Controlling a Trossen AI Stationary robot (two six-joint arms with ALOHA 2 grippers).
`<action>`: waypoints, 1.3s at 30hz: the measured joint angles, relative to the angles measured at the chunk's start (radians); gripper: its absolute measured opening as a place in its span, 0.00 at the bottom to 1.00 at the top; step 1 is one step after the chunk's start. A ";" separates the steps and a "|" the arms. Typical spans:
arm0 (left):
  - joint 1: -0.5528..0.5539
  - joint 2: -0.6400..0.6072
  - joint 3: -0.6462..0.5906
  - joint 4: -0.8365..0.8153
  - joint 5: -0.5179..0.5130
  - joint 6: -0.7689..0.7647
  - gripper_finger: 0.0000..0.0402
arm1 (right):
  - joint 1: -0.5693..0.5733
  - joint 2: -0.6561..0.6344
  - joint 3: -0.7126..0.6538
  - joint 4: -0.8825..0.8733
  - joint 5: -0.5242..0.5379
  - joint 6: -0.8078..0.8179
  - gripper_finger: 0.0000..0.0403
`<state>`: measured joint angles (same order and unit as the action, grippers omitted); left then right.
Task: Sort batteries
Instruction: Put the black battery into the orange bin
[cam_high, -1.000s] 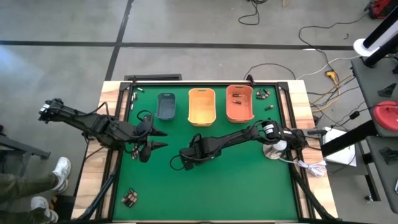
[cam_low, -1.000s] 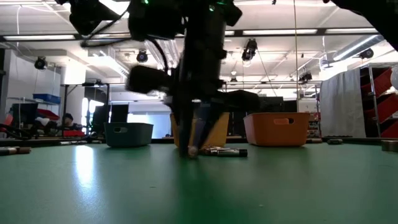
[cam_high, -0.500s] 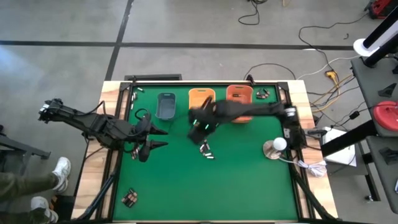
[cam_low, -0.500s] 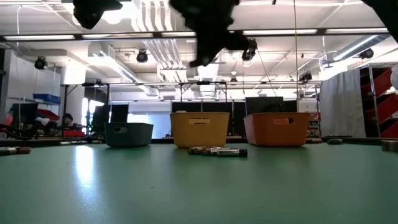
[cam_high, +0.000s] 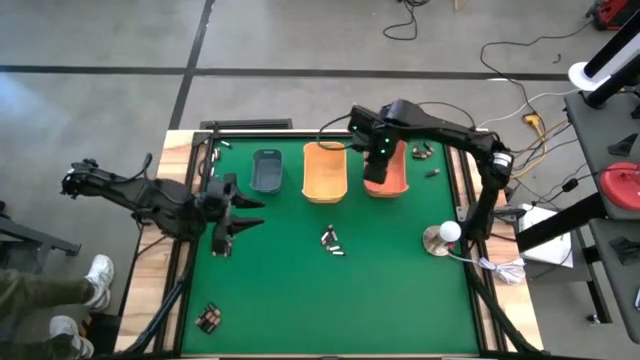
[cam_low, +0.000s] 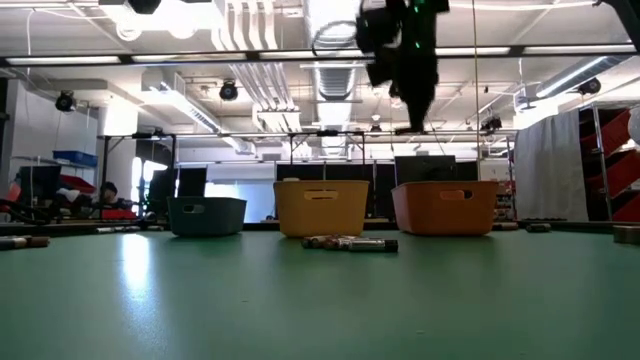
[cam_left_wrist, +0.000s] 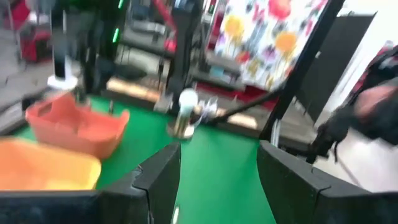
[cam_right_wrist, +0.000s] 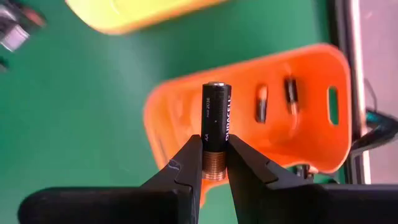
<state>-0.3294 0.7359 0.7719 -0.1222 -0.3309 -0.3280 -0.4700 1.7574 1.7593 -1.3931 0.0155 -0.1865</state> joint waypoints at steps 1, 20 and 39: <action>0.000 -0.002 0.000 0.028 0.000 0.012 0.48 | -0.023 -0.003 -0.033 0.006 -0.005 -0.032 0.13; 0.156 0.040 0.000 0.082 -0.003 -0.027 0.48 | -0.160 0.049 -0.427 0.469 -0.024 -0.303 0.13; 0.159 0.080 0.000 0.069 -0.003 -0.099 0.48 | -0.197 0.137 -0.429 0.494 0.075 -0.358 0.14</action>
<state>-0.1699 0.8160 0.7723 -0.0528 -0.3338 -0.4265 -0.6668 1.8946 1.3304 -0.8995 0.0908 -0.5441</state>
